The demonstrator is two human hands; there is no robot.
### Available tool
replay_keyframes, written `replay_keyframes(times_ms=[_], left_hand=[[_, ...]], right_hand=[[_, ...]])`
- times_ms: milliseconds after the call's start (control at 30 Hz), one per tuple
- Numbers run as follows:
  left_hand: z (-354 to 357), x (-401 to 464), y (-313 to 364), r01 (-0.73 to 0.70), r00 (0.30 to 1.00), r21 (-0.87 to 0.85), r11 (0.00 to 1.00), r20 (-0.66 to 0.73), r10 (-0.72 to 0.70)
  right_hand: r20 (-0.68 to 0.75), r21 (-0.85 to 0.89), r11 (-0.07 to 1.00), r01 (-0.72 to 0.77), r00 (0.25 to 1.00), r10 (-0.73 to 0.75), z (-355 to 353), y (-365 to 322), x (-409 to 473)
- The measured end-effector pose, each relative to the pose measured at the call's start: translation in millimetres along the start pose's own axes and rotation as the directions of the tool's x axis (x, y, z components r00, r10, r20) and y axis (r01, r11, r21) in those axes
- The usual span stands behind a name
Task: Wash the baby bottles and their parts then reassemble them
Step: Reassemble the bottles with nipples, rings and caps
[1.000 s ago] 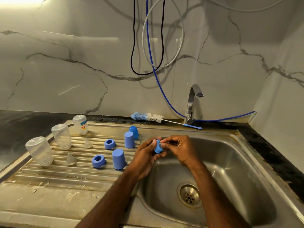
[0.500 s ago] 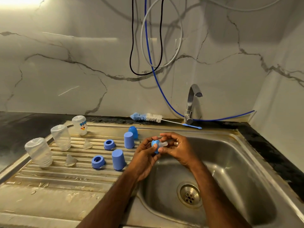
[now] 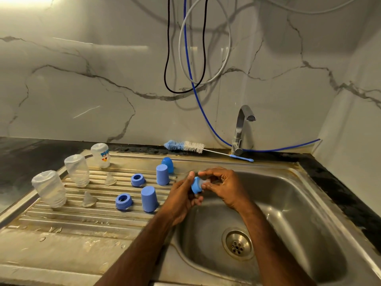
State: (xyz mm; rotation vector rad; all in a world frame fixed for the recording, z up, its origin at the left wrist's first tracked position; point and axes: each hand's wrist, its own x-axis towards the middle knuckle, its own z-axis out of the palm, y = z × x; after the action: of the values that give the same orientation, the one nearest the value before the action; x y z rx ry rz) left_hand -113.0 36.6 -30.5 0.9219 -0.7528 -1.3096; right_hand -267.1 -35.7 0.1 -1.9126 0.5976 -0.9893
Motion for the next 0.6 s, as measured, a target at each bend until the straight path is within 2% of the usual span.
replay_keyframes(times_ms=[67, 133, 300, 367, 433, 500, 600], left_hand=[[-1.6, -0.4, -2.1, 0.074, 0.997, 0.074, 0.994, 0.021, -0.076], [-0.9, -1.1, -3.8, 0.102, 0.993, 0.07, 0.992, 0.044, -0.105], [4.3, -2.6, 0.7, -0.044, 0.998, -0.03, 0.999, 0.039, 0.045], [4.8, -3.2, 2.2, -0.057, 0.998, -0.039, 0.998, 0.028, 0.058], [4.6, -3.7, 3.1, -0.051, 0.999, -0.043, 0.998, 0.016, 0.051], [3.9, -3.6, 3.3, -0.044, 0.999, -0.036, 0.998, 0.008, 0.044], [3.3, -2.2, 2.2, -0.029, 1.0, -0.013, 1.0, -0.009, 0.029]], right_hand=[[0.016, 0.007, 1.0, -0.019, 1.0, 0.018, -0.8, 1.6, 0.0], [0.028, 0.026, 0.999, -0.042, 0.999, 0.041, -0.6, 4.1, 1.0], [-0.135, 0.044, 0.995, -0.086, 0.987, 0.091, -1.9, 10.9, 4.9], [-0.135, 0.076, 0.993, -0.094, 0.985, 0.104, -3.9, 11.2, 5.1], [-0.07, 0.126, 0.988, -0.093, 0.992, 0.103, -4.6, 9.2, 3.9], [-0.003, 0.053, 0.996, -0.071, 0.997, 0.072, -3.7, 8.2, 2.4], [-0.002, -0.101, 0.993, -0.06, 0.998, 0.06, -1.0, 8.6, 2.2]])
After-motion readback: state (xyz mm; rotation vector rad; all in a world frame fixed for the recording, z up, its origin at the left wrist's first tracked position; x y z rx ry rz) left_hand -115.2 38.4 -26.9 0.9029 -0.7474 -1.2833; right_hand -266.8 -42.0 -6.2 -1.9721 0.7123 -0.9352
